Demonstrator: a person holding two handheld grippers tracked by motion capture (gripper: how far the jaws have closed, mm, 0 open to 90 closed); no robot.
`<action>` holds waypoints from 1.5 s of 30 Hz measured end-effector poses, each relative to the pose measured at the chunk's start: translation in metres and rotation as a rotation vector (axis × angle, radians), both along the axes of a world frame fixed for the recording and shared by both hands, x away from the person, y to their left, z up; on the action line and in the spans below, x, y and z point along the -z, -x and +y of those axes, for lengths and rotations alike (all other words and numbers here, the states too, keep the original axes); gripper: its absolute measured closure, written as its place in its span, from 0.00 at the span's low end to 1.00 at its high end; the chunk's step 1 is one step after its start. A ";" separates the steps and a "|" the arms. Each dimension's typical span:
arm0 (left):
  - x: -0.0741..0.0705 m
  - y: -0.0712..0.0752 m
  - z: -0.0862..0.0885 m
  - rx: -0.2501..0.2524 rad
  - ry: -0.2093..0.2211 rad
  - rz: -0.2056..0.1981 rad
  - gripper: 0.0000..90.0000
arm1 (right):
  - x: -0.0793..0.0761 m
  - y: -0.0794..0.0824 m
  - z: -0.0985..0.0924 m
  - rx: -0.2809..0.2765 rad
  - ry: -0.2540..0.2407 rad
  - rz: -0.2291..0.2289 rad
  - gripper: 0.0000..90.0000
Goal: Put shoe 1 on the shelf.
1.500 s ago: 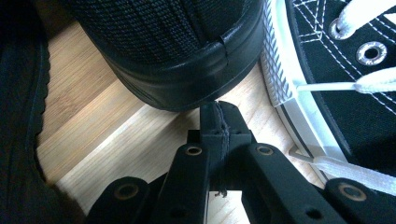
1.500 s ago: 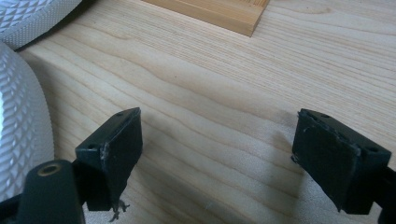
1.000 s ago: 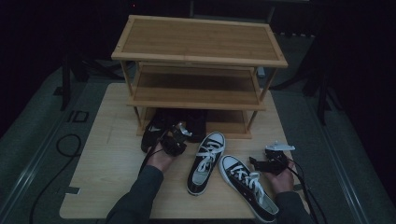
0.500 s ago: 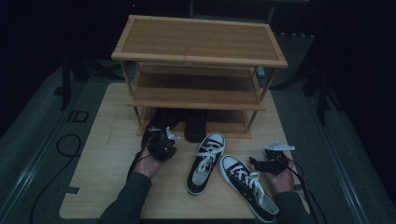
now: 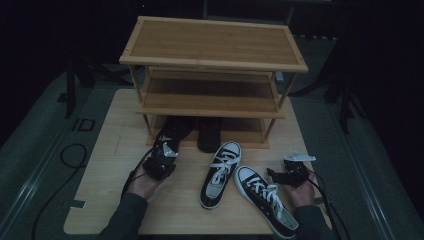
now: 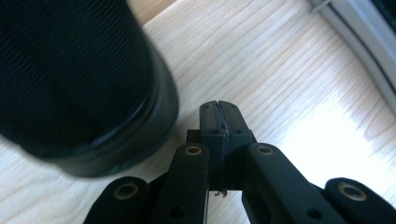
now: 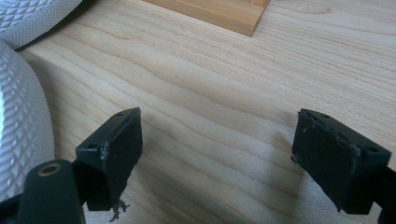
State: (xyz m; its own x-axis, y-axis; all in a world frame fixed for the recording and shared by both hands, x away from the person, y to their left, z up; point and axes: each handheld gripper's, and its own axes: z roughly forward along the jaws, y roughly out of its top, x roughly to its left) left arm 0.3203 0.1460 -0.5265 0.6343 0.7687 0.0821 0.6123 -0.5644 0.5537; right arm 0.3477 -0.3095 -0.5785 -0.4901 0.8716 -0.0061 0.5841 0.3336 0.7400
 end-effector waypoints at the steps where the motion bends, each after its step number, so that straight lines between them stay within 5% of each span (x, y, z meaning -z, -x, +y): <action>1: 0.000 0.001 0.003 -0.003 0.002 0.002 1.00 | 0.000 0.000 0.000 0.000 0.000 0.000 0.17; 12: 0.013 0.006 0.033 -0.076 -0.020 0.029 1.00 | 0.000 0.000 0.000 0.000 0.000 0.000 0.17; 22: 0.016 -0.011 0.054 -0.198 -0.025 0.023 1.00 | 0.000 0.000 0.000 0.000 0.000 0.000 0.17; 38: 0.012 -0.034 0.049 -0.232 0.004 0.029 1.00 | 0.000 0.000 0.000 0.000 0.000 0.000 0.17; 45: 0.008 -0.043 0.029 -0.192 0.002 0.029 1.00 | 0.000 0.000 0.000 0.000 0.000 0.000 0.17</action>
